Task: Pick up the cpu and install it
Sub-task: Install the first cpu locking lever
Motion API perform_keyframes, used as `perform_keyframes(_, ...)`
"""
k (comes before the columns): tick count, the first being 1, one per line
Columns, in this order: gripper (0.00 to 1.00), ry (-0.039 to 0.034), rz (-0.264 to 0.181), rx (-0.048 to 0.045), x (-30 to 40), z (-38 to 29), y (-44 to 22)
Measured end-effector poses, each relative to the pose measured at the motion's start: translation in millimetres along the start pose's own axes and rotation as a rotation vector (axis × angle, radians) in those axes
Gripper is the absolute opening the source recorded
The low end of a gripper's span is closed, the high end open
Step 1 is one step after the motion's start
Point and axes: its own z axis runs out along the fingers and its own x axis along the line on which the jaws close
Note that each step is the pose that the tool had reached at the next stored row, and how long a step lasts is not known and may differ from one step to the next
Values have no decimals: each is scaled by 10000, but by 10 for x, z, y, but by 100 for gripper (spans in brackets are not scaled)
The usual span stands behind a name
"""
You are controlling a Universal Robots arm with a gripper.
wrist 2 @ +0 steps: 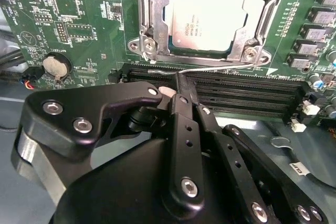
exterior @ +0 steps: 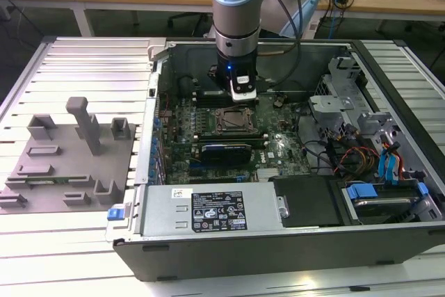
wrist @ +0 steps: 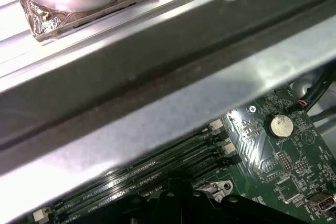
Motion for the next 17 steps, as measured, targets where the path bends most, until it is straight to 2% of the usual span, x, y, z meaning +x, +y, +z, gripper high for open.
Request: perform_keyframes(17, 11, -112, 274, 104, 2, 57, -13)
